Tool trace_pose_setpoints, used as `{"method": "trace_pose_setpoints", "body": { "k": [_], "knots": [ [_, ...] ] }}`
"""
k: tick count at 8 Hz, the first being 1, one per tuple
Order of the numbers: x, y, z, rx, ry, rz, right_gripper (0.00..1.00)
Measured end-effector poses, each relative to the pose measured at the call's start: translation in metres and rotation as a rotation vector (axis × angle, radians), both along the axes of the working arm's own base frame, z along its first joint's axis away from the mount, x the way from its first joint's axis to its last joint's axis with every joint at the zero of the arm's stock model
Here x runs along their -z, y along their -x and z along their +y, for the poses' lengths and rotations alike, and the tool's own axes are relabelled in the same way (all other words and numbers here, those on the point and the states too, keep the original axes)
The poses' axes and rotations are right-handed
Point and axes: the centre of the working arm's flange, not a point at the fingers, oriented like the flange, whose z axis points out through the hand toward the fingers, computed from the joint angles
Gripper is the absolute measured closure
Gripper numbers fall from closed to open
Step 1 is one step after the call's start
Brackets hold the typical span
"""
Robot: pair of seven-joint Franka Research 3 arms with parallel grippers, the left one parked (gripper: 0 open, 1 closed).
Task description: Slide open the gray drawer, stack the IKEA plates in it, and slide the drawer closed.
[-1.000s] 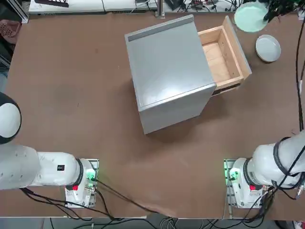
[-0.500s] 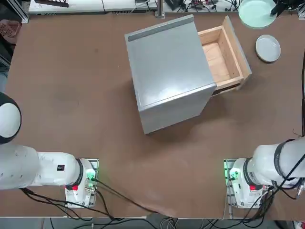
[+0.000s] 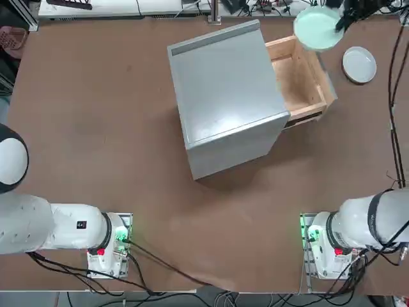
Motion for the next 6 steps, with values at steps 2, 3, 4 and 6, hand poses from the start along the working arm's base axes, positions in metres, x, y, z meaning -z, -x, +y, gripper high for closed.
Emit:
{"method": "trace_pose_setpoints", "body": {
  "k": [2,3,4,6],
  "knots": [
    [0.02,0.002,0.031,-0.047,0.002,0.02,1.0],
    [0.027,0.004,0.047,-0.078,0.017,0.026,1.0],
    [0.034,0.006,0.065,-0.115,0.036,0.032,1.0],
    [0.045,0.011,0.102,-0.151,0.084,0.047,1.0]
  ]
}}
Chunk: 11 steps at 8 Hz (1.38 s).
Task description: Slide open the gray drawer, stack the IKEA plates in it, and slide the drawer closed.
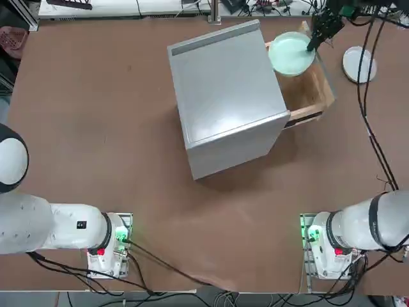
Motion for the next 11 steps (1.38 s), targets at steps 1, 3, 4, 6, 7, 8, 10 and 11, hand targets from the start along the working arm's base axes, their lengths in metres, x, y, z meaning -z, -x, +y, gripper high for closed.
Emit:
{"method": "trace_pose_setpoints", "body": {
  "k": [1,3,4,6,7,8,10,11],
  "knots": [
    [0.006,0.003,0.02,-0.017,0.039,0.005,0.99],
    [0.018,0.004,0.044,-0.043,0.073,0.01,0.96],
    [0.023,0.002,0.05,-0.052,0.074,0.011,0.84],
    [0.022,-0.001,0.053,-0.061,0.086,-0.008,0.45],
    [0.011,-0.006,0.048,-0.062,0.106,-0.036,0.26],
    [-0.004,-0.012,0.036,-0.058,0.134,-0.068,0.04],
    [-0.035,-0.027,-0.025,-0.039,0.16,-0.121,0.0],
    [-0.039,-0.032,-0.078,0.004,0.161,-0.128,0.0]
  ]
}}
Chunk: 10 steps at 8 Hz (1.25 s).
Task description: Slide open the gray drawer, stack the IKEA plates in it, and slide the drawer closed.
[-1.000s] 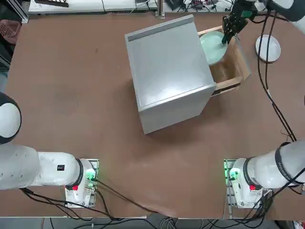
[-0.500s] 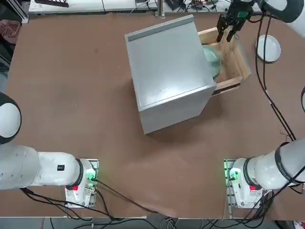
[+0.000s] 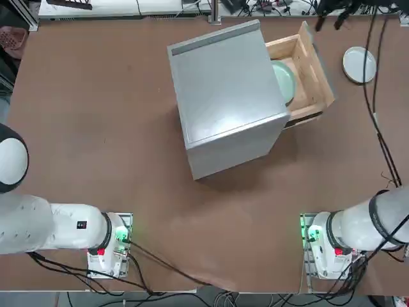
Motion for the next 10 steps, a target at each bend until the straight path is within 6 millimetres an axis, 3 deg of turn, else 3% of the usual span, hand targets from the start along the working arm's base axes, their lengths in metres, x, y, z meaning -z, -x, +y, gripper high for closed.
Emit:
{"method": "trace_pose_setpoints", "body": {
  "k": [1,2,4,7,10],
  "knots": [
    [0.007,-0.004,-0.054,0.065,-0.001,-0.001,0.0],
    [0.022,-0.011,-0.095,0.125,0.002,-0.02,0.0],
    [0.068,-0.032,-0.152,0.317,0.017,-0.061,0.01],
    [0.156,-0.056,-0.205,0.666,0.091,-0.082,0.03],
    [0.212,-0.054,-0.258,0.85,0.12,-0.095,0.03]
  ]
}}
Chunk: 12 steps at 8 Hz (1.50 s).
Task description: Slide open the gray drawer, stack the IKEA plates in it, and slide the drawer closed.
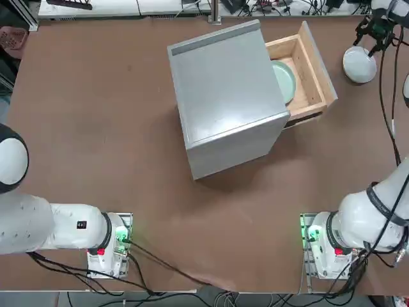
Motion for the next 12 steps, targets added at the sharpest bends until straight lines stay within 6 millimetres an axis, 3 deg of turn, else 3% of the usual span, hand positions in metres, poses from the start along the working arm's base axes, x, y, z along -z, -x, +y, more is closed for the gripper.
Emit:
{"method": "trace_pose_setpoints", "body": {
  "k": [3,6,8,9,10,12],
  "knots": [
    [0.053,0.012,-0.046,0.113,0.009,-0.003,0.05],
    [0.088,0.033,-0.093,0.183,0.025,-0.035,0.08],
    [0.111,0.039,-0.099,0.2,0.029,-0.053,0.15],
    [0.117,0.038,-0.098,0.202,0.029,-0.059,0.25],
    [0.121,0.038,-0.097,0.204,0.03,-0.062,0.27],
    [0.125,0.038,-0.098,0.206,0.033,-0.071,0.4]
  ]
}}
